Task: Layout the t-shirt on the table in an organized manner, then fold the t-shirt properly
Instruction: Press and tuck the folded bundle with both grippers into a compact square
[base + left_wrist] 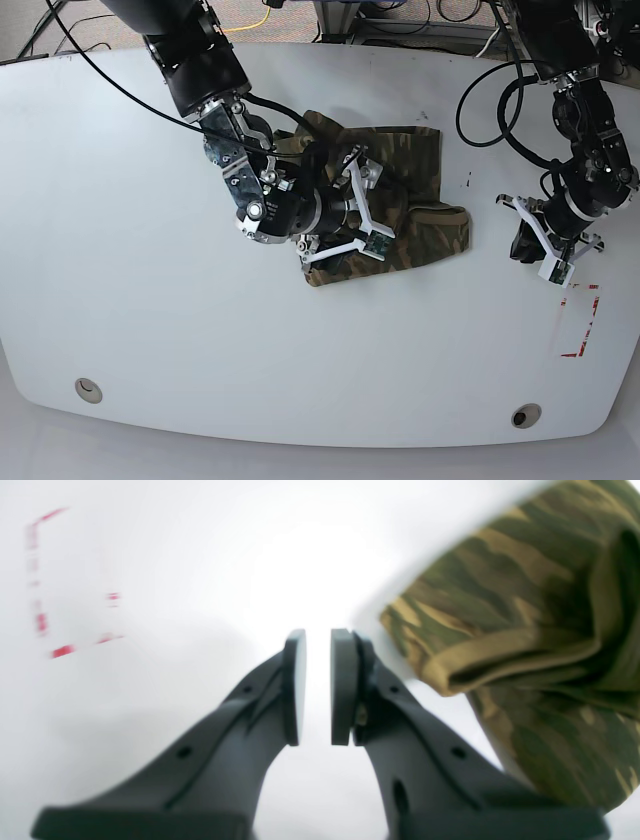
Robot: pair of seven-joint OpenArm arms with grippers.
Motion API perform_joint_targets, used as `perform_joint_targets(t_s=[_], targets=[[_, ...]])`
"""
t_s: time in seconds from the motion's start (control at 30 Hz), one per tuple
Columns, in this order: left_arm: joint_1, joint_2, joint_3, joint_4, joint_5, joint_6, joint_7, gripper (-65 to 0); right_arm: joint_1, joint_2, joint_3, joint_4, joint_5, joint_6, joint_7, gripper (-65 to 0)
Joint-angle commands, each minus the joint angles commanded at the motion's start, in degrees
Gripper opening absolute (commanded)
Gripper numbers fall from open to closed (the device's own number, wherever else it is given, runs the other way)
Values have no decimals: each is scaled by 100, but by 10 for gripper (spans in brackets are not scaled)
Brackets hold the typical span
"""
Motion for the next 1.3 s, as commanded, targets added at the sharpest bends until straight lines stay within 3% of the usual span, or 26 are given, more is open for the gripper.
perform_joint_targets(t_s=[0.23, 0.5, 0.83, 1.13, 1.3], targets=[[62, 0, -53, 0, 0, 0, 0, -575, -35, -26, 0, -158, 44, 0, 79, -117], [97, 0, -53, -9, 18, 0, 0, -575, -53, -114, -35, -167, 1020, -53, 53, -117], [88, 0, -35, -26, 18, 0, 0, -575, -316, -334, -53, -79, 1908, -53, -396, -117], [0, 0, -18, 0, 0, 0, 0, -575, -308, -299, -686, -44, 2242, -53, -404, -117], [-62, 26, -9, 9, 0, 0, 9, -575, -264, -185, -897, 360, 2013, -53, -404, -117]])
